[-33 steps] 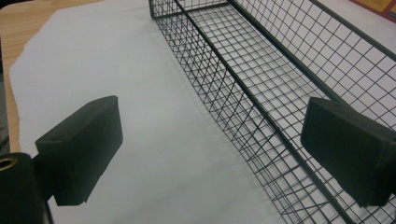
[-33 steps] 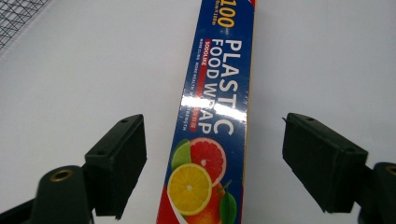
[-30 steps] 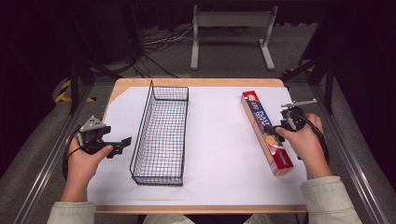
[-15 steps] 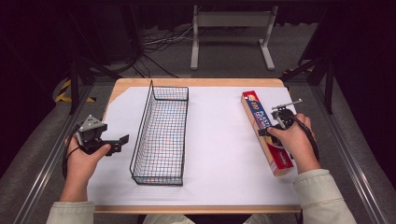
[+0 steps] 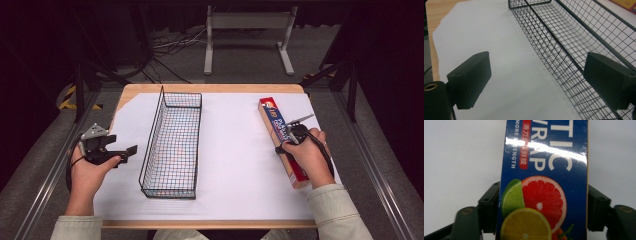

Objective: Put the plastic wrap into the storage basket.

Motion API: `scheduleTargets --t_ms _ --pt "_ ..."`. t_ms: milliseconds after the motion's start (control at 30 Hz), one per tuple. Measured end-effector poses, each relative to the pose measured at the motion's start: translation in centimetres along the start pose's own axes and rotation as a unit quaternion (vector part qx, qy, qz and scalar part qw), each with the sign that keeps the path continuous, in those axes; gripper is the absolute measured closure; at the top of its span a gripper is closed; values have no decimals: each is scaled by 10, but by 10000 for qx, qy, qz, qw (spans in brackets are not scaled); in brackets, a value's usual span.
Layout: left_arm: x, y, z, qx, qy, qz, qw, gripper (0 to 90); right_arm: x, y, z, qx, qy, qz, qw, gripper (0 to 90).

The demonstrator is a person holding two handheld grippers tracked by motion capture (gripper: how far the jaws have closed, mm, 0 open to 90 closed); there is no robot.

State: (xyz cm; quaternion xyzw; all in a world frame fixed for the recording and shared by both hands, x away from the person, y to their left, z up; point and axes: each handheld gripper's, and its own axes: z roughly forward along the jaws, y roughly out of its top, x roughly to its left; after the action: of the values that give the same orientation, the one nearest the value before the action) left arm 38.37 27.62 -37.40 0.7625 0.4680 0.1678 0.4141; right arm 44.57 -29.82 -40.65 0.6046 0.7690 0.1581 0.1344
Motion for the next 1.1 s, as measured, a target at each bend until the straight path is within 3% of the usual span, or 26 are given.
scheduleTargets --t_ms 233,367,500,733,867,933,1100 --pt "-3 3 -1 94 -61 163 9998 154 4 1 -2 46 -139 200 9997 402" --pt "-4 6 -1 82 -30 374 9993 184 2 2 -5 13 -71 264 9996 410" --pt "-5 8 -2 177 12 428 9989 203 -1 5 -16 -42 -11 296 9996 411" --pt "-10 15 -5 228 -107 600 9979 192 1 12 -40 -299 114 78 9995 410" --pt "-16 22 -10 387 -413 487 9972 211 3 17 -58 -378 185 -14 9991 409" --pt "-18 25 -12 395 -462 593 9964 202 4 20 -68 -435 166 -154 9988 409" --pt "-25 33 -14 395 -515 878 9940 167 9 26 -92 -476 377 -488 9970 409"
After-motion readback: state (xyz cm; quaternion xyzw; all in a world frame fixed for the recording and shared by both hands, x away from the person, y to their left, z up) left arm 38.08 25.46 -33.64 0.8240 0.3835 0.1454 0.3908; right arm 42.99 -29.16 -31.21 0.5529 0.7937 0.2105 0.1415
